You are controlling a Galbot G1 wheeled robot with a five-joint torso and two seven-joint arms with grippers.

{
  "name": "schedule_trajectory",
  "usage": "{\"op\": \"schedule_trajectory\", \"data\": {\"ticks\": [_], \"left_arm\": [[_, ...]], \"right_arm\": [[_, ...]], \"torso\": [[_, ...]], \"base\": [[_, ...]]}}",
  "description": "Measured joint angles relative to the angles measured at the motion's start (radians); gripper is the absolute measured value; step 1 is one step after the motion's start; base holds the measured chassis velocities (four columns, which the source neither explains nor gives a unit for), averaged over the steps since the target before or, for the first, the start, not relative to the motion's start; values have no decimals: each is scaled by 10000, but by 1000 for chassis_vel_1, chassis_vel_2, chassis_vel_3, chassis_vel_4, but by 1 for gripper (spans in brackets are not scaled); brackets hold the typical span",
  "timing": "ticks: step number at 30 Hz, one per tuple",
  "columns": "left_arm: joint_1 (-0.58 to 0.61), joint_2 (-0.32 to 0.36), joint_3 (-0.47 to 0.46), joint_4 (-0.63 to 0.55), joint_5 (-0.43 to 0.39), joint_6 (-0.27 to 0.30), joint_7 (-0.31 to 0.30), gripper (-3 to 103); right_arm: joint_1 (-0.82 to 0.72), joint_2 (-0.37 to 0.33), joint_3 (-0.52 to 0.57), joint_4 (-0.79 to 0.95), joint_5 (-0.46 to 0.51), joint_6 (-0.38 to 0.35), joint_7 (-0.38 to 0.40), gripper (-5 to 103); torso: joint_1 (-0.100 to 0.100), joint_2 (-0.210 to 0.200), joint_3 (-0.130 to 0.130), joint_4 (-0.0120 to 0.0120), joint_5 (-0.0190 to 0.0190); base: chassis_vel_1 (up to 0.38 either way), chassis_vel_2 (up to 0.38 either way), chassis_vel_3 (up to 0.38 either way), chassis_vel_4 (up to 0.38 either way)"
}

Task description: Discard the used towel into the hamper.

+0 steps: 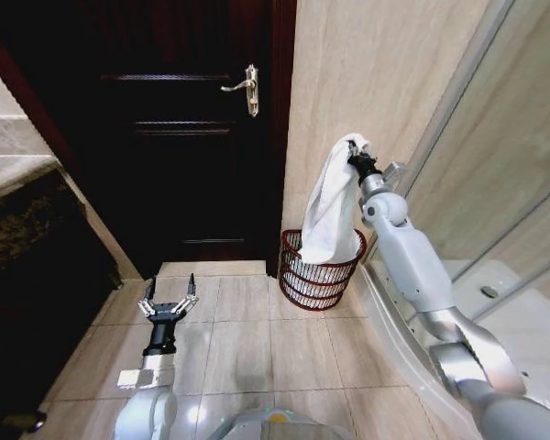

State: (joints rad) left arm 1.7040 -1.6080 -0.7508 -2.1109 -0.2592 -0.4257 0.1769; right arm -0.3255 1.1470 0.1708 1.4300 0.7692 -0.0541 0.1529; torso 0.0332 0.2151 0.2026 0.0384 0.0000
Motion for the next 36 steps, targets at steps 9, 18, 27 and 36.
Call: {"op": "schedule_trajectory", "data": {"ticks": [9,18,27,36], "left_arm": [[-29,62,-12,174,-50,-128,-12,100],[-5,107,-13,302,-116,-229,-18,100],[-80,182,-24,494,-106,-245,-54,100],[-103,297,-34,568,-70,-239,-79,100]], "right_arm": [[-934,96,74,477,-261,71,-16,8],[-1582,215,188,597,-431,176,-61,8],[-1856,270,343,469,-646,221,-170,8],[-2146,259,537,576,-752,193,-235,8]], "torso": [[-94,-353,-263,-1,-1],[-169,-641,-471,-1,0],[-276,-1043,-767,-1,-1],[-319,-1387,-1067,-1,0]], "base": [[0,0,0,0],[0,0,0,0],[0,0,0,0],[0,0,0,0]]}}
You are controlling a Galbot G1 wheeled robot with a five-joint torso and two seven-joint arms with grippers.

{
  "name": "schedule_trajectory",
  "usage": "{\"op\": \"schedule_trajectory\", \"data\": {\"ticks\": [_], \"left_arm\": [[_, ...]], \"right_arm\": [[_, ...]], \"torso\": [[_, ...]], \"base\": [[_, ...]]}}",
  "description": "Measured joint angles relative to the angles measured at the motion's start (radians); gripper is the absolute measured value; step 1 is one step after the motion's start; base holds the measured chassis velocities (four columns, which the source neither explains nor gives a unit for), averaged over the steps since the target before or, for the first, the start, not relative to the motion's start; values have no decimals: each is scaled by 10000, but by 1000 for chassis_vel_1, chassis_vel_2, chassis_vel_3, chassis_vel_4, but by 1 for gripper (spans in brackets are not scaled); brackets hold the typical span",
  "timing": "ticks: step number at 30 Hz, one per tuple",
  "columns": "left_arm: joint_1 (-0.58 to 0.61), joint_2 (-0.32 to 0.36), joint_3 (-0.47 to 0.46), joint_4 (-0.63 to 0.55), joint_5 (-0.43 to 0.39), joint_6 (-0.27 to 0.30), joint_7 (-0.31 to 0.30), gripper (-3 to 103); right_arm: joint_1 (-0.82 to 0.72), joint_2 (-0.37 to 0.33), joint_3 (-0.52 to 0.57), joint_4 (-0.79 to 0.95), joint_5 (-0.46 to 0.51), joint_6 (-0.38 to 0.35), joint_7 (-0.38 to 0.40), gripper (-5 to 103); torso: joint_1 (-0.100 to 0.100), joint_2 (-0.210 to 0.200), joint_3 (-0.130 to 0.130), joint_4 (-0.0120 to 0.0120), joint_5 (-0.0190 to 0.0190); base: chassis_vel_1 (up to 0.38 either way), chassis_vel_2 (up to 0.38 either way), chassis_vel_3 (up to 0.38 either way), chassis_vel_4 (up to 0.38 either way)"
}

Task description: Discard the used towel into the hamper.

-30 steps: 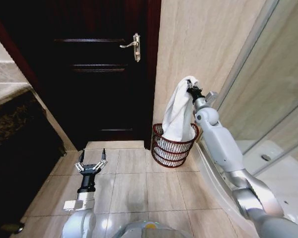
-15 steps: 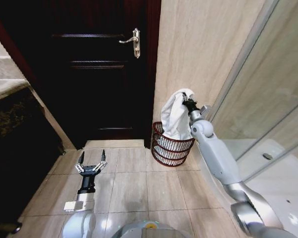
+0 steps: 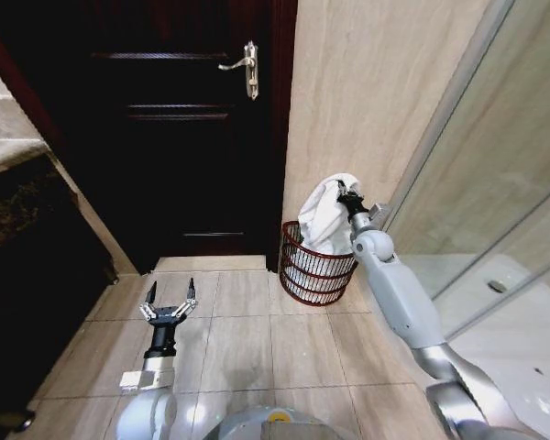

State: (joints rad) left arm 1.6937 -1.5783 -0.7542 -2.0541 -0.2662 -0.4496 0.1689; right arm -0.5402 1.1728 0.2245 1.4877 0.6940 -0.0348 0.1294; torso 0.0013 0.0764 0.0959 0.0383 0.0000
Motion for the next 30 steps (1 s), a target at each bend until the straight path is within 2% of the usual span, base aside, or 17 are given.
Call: {"op": "schedule_trajectory", "data": {"ticks": [13,20,23,30], "left_arm": [[-16,40,49,103,21,6,-13,100],[-72,-43,51,119,45,-8,-12,100],[-83,-49,51,119,58,-8,-8,100],[-19,-27,52,157,63,-51,-2,100]], "right_arm": [[-315,-89,103,334,-75,-91,69,8],[-561,-88,78,786,-68,-325,509,8],[-688,-119,164,1045,-66,-382,538,8],[-1093,-226,455,1465,-84,-501,529,8]], "torso": [[-8,-521,-484,0,1],[-9,-785,-779,0,1],[-11,-782,-850,0,-7],[-12,-779,-856,-1,2]], "base": [[0,0,0,0],[0,0,0,0],[0,0,0,0],[0,0,0,0]]}}
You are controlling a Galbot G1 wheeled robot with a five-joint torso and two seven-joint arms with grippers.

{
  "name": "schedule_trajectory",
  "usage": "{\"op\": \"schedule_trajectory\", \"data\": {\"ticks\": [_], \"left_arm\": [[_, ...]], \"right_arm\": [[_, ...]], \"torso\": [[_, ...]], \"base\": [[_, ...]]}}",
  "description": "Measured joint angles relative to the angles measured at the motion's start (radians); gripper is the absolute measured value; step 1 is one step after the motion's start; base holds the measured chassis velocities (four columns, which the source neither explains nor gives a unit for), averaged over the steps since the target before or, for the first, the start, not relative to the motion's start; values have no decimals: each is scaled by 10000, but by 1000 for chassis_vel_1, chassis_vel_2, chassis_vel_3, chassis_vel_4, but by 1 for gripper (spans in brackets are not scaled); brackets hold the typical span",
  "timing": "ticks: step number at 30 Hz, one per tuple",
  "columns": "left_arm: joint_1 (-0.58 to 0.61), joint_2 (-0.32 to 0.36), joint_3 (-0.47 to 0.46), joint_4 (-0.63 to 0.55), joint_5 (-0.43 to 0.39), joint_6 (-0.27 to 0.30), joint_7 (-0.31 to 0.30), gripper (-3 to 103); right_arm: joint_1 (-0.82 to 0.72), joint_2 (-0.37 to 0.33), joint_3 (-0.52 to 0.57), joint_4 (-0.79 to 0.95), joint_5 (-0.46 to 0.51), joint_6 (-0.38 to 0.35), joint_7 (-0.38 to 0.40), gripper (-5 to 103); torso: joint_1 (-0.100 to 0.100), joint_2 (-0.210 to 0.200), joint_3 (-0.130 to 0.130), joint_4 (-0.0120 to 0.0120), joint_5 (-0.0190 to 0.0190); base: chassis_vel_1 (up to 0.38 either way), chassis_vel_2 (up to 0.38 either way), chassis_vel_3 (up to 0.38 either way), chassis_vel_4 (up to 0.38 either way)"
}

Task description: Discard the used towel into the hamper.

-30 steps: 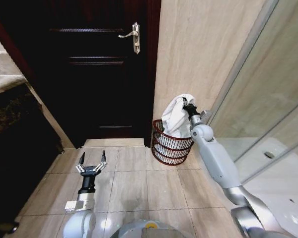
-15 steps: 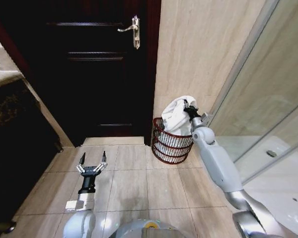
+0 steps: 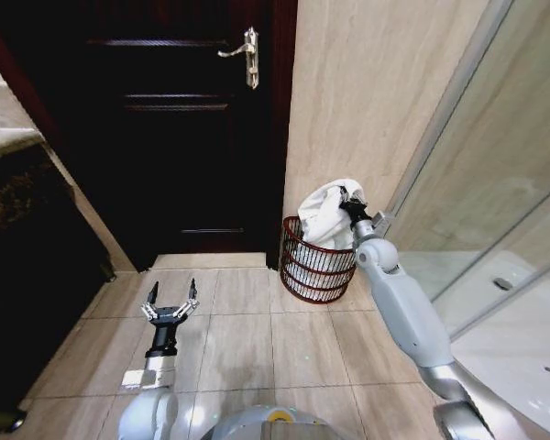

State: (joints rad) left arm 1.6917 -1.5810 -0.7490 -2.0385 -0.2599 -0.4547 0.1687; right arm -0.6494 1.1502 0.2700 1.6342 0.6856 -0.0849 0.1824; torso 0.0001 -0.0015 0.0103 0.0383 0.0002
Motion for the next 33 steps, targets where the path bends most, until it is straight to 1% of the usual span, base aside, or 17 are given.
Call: {"op": "schedule_trajectory", "data": {"ticks": [8,10,19,33], "left_arm": [[29,-12,1,7,-6,-83,-4,100],[-26,-22,5,44,-33,-169,-159,100],[-19,-1,0,77,-60,-242,-209,100],[-159,-61,96,152,14,-218,-188,100]], "right_arm": [[-277,-29,136,174,-27,-60,-20,8],[-309,-29,117,193,-76,-72,-23,8],[-608,-92,198,411,-191,-145,-90,8],[-1794,-323,836,1439,-274,-399,-29,8]], "torso": [[0,2,23,0,-1],[0,3,36,0,-4],[-1,3,57,1,-2],[-2,4,80,0,-1]], "base": [[0,0,0,0],[0,0,0,0],[0,0,0,0],[-33,32,33,-32]]}}
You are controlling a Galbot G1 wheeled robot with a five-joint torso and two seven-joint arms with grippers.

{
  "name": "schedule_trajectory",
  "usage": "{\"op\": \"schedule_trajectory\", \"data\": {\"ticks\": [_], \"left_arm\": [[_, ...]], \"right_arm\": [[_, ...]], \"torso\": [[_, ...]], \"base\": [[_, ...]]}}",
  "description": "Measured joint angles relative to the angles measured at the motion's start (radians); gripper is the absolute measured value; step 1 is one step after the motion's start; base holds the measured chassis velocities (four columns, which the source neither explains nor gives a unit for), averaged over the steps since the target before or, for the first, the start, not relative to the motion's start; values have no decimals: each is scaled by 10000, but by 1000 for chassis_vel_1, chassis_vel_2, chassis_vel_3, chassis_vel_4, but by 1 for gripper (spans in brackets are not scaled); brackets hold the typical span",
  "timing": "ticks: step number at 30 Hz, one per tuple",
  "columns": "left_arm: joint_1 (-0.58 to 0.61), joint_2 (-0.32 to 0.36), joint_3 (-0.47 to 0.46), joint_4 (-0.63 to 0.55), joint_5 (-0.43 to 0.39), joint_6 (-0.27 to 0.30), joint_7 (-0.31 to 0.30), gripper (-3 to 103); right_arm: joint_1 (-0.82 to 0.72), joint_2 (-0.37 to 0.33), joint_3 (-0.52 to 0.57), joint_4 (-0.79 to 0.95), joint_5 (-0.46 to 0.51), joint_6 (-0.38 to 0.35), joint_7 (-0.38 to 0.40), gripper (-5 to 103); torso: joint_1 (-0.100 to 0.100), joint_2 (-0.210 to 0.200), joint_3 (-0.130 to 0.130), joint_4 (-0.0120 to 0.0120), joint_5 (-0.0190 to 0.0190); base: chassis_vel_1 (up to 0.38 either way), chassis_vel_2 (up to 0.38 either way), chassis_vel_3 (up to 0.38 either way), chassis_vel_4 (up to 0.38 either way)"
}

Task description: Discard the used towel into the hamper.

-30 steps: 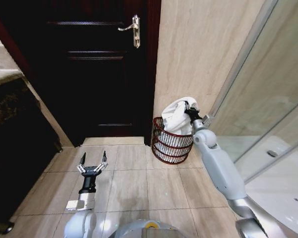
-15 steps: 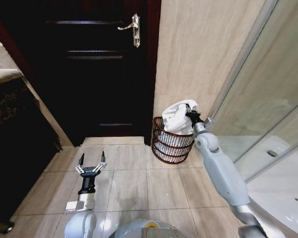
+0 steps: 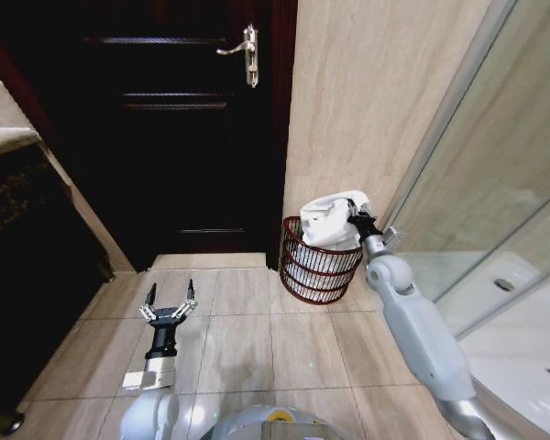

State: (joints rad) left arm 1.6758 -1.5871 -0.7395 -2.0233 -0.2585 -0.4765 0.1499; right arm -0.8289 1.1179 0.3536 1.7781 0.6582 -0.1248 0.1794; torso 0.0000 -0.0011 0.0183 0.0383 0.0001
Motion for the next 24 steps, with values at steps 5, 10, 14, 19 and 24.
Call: {"op": "schedule_trajectory", "data": {"ticks": [5,10,14,19,24], "left_arm": [[-21,-8,12,41,24,14,6,100],[-58,-15,36,78,53,16,18,100],[-100,-31,78,120,140,19,21,100],[-105,-41,99,124,160,22,25,100],[-88,-36,94,124,159,20,25,100]], "right_arm": [[-572,50,287,616,8,-157,163,8],[-1023,58,502,1069,-46,-288,203,8],[-1254,51,632,1265,-89,-314,204,8],[-1486,34,779,1483,-102,-367,210,8],[-1749,40,909,1738,-142,-442,240,8]], "torso": [[0,0,6,1,-1],[0,0,8,0,-1],[0,0,10,0,-1],[0,1,13,0,-1],[0,2,15,0,0]], "base": [[-89,79,89,-86],[-60,47,63,-60],[-34,28,32,-36],[-15,18,20,-20],[-52,61,59,-52]]}}
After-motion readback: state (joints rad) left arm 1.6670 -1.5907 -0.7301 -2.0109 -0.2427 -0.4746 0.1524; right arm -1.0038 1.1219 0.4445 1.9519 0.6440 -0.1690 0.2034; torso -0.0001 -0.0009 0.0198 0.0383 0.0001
